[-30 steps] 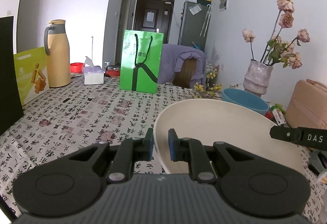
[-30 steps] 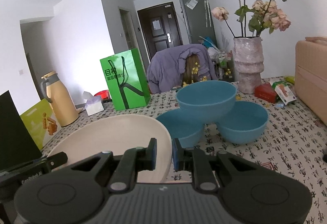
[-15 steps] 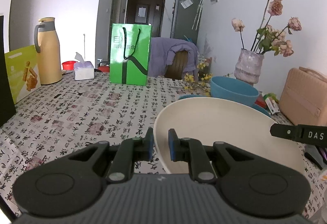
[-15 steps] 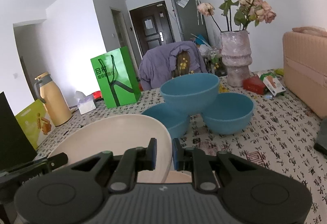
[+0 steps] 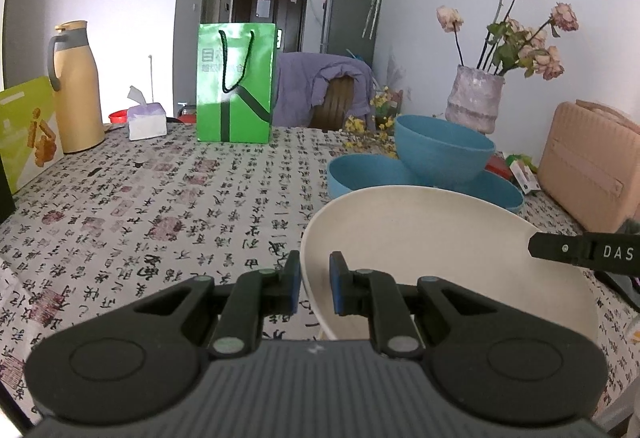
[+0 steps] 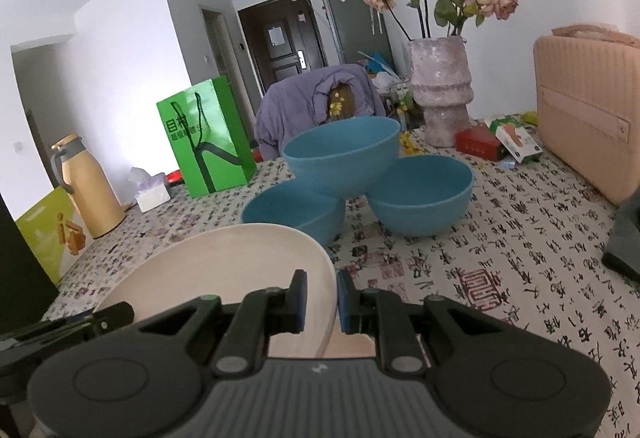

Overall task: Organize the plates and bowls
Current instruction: 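Bring the held cream plate beside the stacked blue bowls with both grippers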

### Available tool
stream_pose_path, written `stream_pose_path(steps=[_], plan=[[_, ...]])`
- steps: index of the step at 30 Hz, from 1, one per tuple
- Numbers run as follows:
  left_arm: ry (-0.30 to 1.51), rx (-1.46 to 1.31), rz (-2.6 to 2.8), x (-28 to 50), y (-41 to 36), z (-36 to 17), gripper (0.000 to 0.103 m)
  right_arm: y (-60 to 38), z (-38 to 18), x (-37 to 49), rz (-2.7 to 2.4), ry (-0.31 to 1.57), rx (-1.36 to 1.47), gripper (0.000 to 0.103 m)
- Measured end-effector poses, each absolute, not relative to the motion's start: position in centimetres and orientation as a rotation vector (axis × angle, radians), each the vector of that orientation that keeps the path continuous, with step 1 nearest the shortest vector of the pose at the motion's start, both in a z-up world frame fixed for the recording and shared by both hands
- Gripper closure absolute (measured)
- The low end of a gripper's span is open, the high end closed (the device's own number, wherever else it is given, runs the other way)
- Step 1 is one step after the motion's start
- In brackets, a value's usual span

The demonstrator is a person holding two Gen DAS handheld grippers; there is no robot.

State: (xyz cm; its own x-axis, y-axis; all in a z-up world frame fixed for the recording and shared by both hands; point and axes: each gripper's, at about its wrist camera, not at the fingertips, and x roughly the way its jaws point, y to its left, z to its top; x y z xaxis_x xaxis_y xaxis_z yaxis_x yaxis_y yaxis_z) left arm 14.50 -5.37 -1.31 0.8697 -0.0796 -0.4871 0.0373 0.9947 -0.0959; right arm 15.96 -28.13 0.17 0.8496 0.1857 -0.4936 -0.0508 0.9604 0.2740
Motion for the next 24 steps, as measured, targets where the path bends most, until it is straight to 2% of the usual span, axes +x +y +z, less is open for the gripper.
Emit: stream_pose_path(steps=[24], plan=[[0.601,-0.031,-0.095,15.2,-7.0,-5.4,0.088,-29.3,-4.3,16.0,0.095,0.629,0.244,0.088]])
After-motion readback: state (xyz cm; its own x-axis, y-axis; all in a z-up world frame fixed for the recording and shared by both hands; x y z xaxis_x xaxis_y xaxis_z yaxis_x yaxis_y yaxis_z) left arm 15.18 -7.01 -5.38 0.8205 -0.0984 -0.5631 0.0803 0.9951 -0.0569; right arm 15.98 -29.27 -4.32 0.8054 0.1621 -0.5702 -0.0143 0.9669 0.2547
